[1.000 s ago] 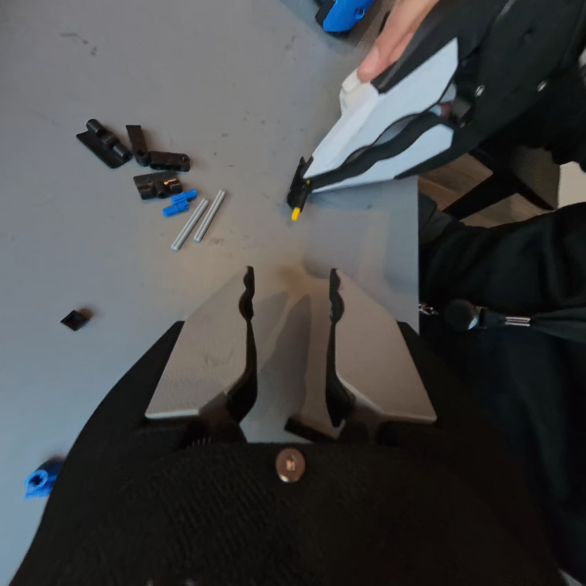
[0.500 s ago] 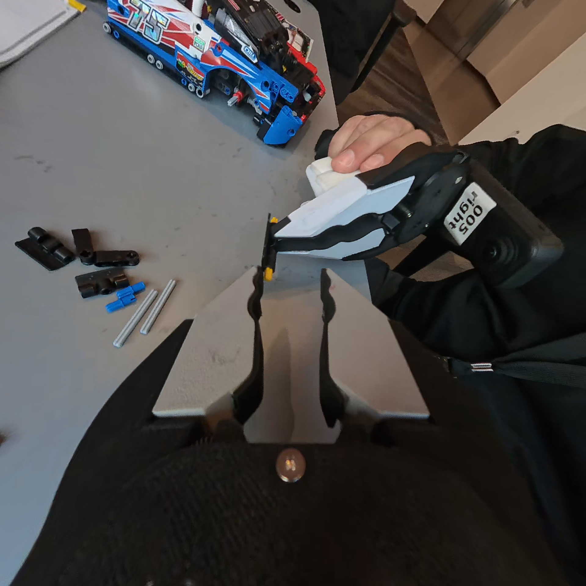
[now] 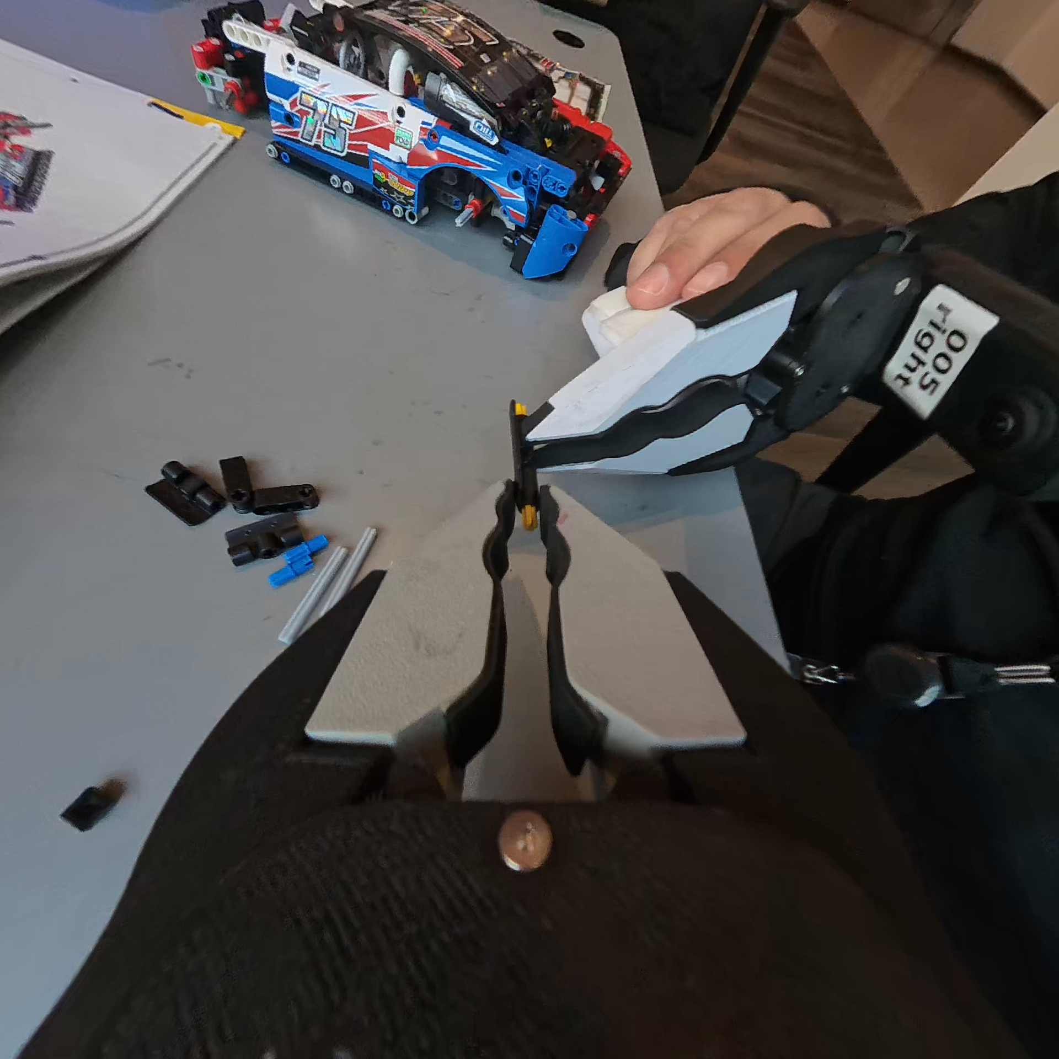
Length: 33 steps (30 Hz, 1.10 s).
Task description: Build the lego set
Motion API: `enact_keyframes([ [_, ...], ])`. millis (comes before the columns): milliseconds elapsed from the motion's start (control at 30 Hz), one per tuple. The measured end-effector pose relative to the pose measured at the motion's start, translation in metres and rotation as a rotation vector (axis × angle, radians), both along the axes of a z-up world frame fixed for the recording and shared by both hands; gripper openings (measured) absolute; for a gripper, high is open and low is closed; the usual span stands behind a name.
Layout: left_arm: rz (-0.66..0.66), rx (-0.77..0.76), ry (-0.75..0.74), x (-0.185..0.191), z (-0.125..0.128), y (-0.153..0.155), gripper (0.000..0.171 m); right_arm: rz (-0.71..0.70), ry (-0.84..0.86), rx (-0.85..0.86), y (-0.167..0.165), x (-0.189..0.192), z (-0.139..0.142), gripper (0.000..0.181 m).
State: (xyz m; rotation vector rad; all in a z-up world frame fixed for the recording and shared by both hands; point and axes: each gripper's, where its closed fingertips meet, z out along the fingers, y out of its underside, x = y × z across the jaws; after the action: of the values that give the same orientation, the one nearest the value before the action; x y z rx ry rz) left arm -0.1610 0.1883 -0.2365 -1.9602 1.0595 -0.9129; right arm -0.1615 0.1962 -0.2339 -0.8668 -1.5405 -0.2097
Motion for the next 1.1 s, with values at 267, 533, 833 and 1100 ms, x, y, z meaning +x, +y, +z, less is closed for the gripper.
enact_keyframes([
  [267, 0.041, 0.336, 0.28, -0.017, -0.008, 0.019, 0.004, -0.052, -0.011, -0.067, 0.014, 0.004, -0.009, 0.003],
  [533, -0.189, 0.986, 0.947, -0.045, -0.042, 0.024, 0.006, -0.07, 0.015, -0.172, 0.022, 0.007, -0.012, 0.003],
  [833, -0.26, 1.014, 0.925, -0.034, -0.04, 0.011, 0.01, 0.077, -0.094, -0.468, 0.001, -0.012, -0.032, 0.02],
  [1100, -0.279, 0.874, 0.772, -0.027, -0.033, -0.007, 0.033, 0.128, -0.201, -0.535, -0.007, -0.017, -0.044, 0.009],
])
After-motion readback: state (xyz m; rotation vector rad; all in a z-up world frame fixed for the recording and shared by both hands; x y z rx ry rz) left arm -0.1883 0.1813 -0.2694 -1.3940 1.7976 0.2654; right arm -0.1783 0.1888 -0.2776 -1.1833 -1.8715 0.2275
